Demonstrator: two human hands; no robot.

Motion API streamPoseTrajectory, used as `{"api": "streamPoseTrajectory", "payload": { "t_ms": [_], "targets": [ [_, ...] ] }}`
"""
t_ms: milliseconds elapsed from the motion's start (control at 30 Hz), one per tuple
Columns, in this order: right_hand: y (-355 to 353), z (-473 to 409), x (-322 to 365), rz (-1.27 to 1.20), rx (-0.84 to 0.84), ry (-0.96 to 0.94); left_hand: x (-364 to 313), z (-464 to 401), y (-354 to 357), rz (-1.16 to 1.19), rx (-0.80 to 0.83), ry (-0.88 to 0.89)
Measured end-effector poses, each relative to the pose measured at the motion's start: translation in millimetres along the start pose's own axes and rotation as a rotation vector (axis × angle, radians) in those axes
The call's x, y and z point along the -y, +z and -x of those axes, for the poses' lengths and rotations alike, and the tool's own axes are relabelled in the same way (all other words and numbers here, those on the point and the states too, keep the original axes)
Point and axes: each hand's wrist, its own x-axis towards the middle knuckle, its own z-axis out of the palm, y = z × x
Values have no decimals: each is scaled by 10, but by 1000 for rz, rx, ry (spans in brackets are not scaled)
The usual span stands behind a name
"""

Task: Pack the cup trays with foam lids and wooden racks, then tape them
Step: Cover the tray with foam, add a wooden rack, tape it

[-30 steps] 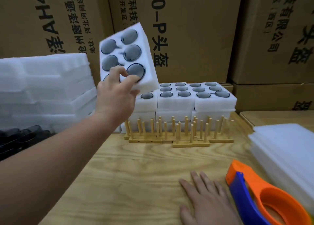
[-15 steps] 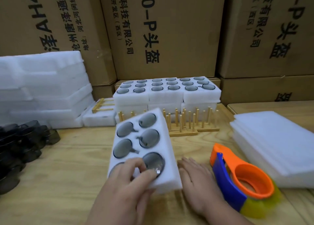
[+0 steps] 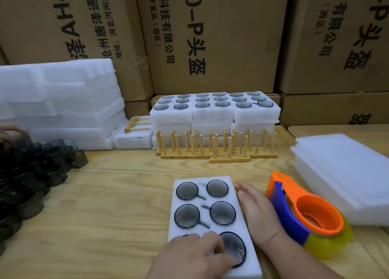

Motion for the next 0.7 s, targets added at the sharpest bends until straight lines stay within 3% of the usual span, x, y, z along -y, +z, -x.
{"api": "streamPoseTrajectory", "payload": {
  "t_ms": [100,200,233,300,400,700],
  "targets": [
    [-1,-11,4,42,36,9,163,-15,-2,299,-101,-102],
    [7,3,43,103,82,-13,421,-16,125,587,-466,-328],
    [8,4,50,111,90,-19,517,-27,194,725,-511,-468],
    [5,-9,42,105,96,-25,659,-103,304,1051,-429,-709],
    [0,-38,8,76,102,-19,738,-165,474,1344,-240,-755],
    [-27,-63,30,-158,90,17,967,-331,857,1457,-253,-754]
  ]
}}
